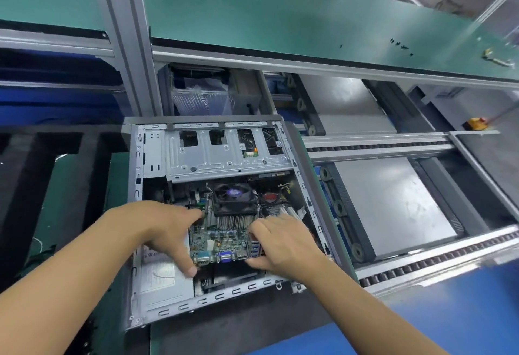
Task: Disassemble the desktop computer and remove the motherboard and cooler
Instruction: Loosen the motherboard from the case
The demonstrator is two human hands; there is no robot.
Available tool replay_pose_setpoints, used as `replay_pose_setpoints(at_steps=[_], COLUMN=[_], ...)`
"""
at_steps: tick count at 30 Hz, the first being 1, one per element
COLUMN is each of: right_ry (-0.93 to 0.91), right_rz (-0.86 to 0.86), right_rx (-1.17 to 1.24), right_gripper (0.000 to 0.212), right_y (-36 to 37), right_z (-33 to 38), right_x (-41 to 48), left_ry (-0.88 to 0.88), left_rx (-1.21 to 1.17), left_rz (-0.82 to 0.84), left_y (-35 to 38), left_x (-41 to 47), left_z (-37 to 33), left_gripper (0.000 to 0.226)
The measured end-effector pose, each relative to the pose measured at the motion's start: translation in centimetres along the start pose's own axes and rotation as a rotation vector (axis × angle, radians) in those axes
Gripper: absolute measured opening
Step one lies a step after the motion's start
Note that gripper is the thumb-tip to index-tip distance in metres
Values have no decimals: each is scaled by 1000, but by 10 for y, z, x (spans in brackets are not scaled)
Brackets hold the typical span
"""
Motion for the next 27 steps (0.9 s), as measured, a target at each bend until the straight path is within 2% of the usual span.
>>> replay_pose_setpoints(at_steps=[7, 11, 13, 16, 20, 22, 24, 25, 27], right_ry=[26, 26, 25, -7, 3, 9, 20, 32, 44], right_rz=[12, 75, 107, 41, -17, -1, 2, 7, 6], right_rx=[45, 122, 187, 149, 79, 72, 97, 118, 128], right_gripper=[45, 48, 52, 52, 50, 50, 50, 50, 50], right_y=[1, 4, 3, -4, -7, -5, -4, -3, -4], right_z=[2, 2, 1, 3, 4, 4, 3, 2, 2], right_x=[-6, -8, -7, -8, -11, -11, -12, -12, -12], left_ry=[37, 12, 32, 30, -29, -64, -183, -249, -338], left_rx=[-49, -29, -44, -143, -269, -343, -486, -528, -562], left_rz=[60, -70, -81, -124, -119, -150, -176, -168, -126], left_y=[0, -30, -35, -37, -31, -32, -30, -27, -17], left_x=[-4, -4, -1, 3, 8, 14, 21, 23, 28], left_z=[9, 7, -1, 1, 11, 15, 29, 35, 44], left_gripper=[125, 94, 85, 77, 84, 98, 109, 110, 96])
Point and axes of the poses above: each hand's wrist, its own x-axis towards the middle knuckle, its own y-axis out of the palm, z = x × y, the point moved 10 cm from there along x, towards the middle knuckle, and after that the axes turned 12 degrees about x, right-handed, at the moved point
